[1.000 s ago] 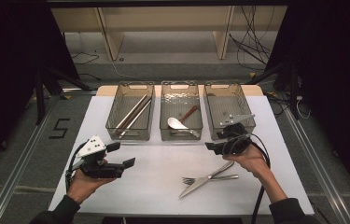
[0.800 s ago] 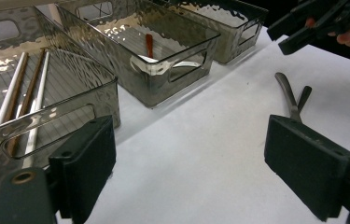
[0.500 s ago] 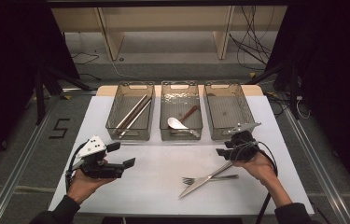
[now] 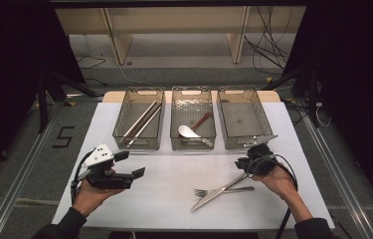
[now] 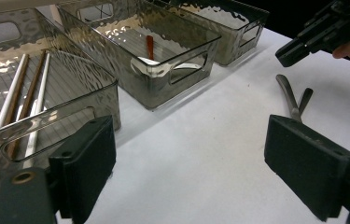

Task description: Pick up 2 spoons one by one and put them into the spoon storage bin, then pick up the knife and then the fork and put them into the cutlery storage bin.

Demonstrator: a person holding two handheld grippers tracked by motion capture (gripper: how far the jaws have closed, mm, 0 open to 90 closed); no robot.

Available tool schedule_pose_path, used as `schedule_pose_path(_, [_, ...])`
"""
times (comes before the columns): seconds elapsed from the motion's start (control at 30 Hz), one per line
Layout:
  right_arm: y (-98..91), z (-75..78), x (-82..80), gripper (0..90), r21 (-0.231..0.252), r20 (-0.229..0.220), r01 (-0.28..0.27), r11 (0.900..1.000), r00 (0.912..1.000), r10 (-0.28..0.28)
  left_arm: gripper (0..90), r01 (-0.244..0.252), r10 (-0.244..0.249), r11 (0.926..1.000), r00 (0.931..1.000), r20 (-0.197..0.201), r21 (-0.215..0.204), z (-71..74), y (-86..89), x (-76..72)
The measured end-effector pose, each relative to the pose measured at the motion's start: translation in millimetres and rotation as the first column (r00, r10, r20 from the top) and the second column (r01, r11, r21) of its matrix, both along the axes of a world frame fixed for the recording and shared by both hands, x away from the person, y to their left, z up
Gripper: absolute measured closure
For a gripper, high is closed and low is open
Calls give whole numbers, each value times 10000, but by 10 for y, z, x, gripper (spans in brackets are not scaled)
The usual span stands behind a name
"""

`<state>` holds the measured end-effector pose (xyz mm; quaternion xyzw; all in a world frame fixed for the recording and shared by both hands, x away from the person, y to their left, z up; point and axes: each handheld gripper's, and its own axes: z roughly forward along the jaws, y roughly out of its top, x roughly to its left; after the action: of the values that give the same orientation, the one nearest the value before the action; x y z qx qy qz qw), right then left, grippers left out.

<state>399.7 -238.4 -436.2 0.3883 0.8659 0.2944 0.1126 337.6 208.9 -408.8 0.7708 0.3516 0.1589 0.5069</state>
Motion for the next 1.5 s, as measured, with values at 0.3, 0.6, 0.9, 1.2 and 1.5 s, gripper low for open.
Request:
schedule_pose_path(0.3, [42,-59,8,894,-407,-91,-314,9987,9995,311,162,-8,8,10000,10000,-23,-29,-6,2,-1])
schedule_pose_path(0.6, [84,-115,40,900,-777,-252,-408,9961,9989,389,162,-54,54,9999,10000,-24,-90,-10,21,-10])
schedule_pose_path(0.9, [108,-210,106,900,-1217,-514,-478,9914,9978,418,162,-80,80,10000,10000,-30,-31,-3,13,-13])
schedule_pose_path(1.2, [128,-287,113,900,-1726,-901,-566,9834,9951,415,162,55,-55,10000,10000,2,23,-14,13,-15])
schedule_pose_path(1.5, [99,-265,56,900,-1822,-1312,-436,9823,9912,196,162,42,-42,10000,10000,31,6,-13,29,-14])
